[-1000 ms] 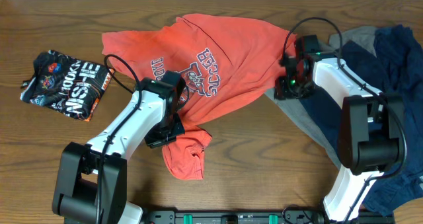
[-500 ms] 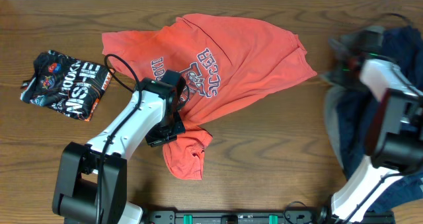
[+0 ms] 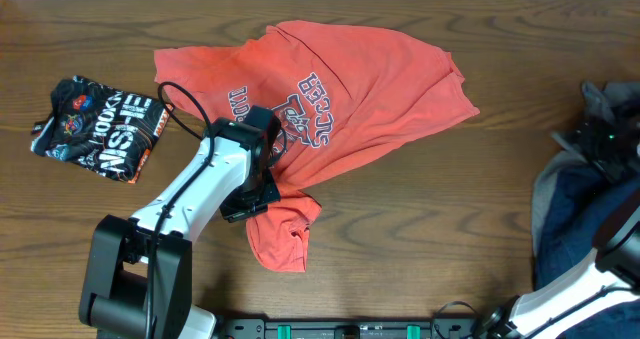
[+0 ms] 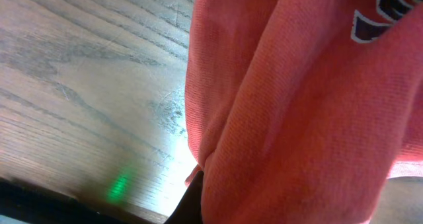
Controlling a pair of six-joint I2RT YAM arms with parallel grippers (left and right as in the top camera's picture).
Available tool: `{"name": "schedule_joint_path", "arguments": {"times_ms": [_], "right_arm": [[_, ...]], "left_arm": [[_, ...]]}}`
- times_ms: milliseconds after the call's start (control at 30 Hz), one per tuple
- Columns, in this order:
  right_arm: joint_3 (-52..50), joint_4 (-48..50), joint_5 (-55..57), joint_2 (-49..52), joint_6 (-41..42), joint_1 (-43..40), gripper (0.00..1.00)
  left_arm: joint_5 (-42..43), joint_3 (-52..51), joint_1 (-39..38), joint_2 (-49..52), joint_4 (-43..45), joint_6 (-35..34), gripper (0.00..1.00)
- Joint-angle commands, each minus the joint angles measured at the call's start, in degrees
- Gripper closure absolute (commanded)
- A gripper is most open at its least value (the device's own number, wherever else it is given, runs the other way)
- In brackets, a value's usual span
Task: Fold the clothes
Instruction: 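Grasp the t-shirt's right hem corner with the right gripper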
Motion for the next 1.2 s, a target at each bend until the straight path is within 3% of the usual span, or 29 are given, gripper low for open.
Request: {"name": "schedule_joint_path", "arguments": {"times_ms": [0,200,400,667,1000,1067,1167], "right_arm": [[-0.5,-2.9,-13.5,-7.2,-9.0,6.6,0.14],[-0.7,-9.1,-10.2,-6.7,-7.9,18.4,0.15],[-0.7,-8.4,-1.2,-2.4,3.0,27.3,0.14],[-0.7,0.1,3.5,1.1,10.8,31.8,0.14],[-0.7,6.5,3.7,6.3,16.3,34.7,0.20],[-0.7,7.1,3.7,7.3,16.3,35.1,0.26],[-0.7,7.1,4.2,7.8,16.3,35.1,0.48]], "left_arm": [[-1.1,-0.5,0.2,-0.3,-0.3,1.0,0.94],[-1.1,-0.5,0.2,-0.3,0.3,1.0,0.94],[-1.1,-0.5,0.2,-0.3,0.5,1.4,0.94],[-1.1,-0.5,0.2,-0.3,1.2,1.4,0.94],[-1.1,-0.5,0.2,-0.3,1.2,1.4,0.94],[-1.1,-0.5,0.2,-0.3,1.2,1.4,0.94],[-1.1,-0.5,0.2,-0.3,1.2,1.4,0.94]]}}
